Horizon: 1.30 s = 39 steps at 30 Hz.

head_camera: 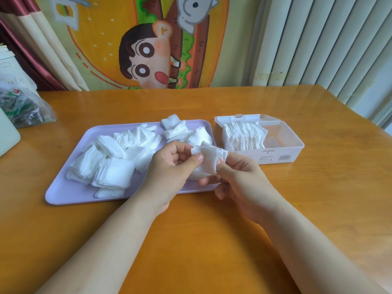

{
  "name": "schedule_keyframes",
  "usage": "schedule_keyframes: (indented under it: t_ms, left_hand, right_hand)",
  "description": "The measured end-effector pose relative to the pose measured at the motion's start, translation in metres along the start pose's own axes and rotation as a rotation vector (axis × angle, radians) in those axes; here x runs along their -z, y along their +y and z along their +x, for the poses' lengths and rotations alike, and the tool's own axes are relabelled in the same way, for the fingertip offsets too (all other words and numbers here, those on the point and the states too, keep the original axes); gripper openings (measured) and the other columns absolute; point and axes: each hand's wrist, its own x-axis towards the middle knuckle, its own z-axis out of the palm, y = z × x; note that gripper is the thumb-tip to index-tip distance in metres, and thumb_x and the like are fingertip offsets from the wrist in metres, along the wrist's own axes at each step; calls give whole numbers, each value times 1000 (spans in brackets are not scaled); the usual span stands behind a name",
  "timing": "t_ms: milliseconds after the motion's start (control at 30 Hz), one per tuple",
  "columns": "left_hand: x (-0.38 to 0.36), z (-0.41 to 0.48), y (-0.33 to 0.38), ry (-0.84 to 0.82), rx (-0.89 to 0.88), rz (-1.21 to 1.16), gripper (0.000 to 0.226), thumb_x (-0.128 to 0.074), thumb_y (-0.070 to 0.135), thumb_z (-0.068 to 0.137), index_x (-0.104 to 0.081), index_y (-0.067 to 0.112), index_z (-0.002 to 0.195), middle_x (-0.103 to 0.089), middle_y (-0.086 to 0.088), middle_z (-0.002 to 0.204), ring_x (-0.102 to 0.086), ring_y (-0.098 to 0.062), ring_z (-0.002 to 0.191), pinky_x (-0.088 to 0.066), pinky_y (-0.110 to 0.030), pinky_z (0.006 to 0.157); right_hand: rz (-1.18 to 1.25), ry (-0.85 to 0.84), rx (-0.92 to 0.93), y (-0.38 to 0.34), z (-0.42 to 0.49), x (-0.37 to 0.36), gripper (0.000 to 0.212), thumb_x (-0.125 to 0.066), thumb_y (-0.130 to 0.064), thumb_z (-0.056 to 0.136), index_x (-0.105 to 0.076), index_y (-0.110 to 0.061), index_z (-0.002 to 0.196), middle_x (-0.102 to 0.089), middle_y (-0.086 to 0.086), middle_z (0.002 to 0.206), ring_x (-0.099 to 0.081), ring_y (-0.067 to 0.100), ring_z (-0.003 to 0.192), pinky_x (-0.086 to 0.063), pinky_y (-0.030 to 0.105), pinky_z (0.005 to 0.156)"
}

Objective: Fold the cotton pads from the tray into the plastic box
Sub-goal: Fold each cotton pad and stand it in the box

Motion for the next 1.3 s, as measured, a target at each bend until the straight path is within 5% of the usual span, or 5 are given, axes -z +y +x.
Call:
schedule_keyframes:
  t_ms: [300, 433, 600, 767, 1300]
  left_hand:
    - [-1, -1, 1, 45, -35, -19, 10, -81, 20, 91, -77, 24, 99, -70, 6, 85, -65, -6, 81, -50, -25, 74]
    - [1, -1, 2, 71, -45, -15, 9, -81, 20, 90, -78, 23, 97, -70, 10, 82, -64, -3, 76, -49, -20, 70]
    - [5, 0, 7, 25, -96, -21, 11, -76, 11, 93, -74, 21, 94, -69, 10, 76, -59, -1, 65, -46, -12, 60]
    - [13, 1, 9, -92, -100, -40, 13, -73, 9, 94, -73, 22, 94, -70, 2, 79, -55, -8, 66, -42, -21, 55]
    - [11, 2, 7, -77, -103, -24, 9, -73, 6, 94, -72, 12, 100, -74, -1, 85, -63, -4, 72, -46, -12, 59]
  right_hand:
    - [80, -25, -58, -7, -2, -2, 32, -49, -15, 110, -79, -15, 102, -79, 17, 103, -74, 32, 88, -40, 30, 51]
    - [116, -35, -73, -9, -2, -1, 40, -38, -20, 111, -72, -4, 125, -78, 23, 109, -74, 32, 91, -38, 35, 56]
    - [148, 61, -71, -10, -2, -1, 32, -40, -17, 113, -68, -6, 103, -76, 6, 78, -72, 36, 83, -38, 34, 52]
    - [93, 45, -43, -5, 2, 1, 34, -41, -17, 114, -70, 0, 119, -77, 26, 104, -71, 32, 79, -41, 33, 50]
    - [117, -75, -54, -6, 3, 6, 49, -34, 7, 90, -68, 8, 126, -73, 35, 113, -66, 37, 86, -43, 36, 55]
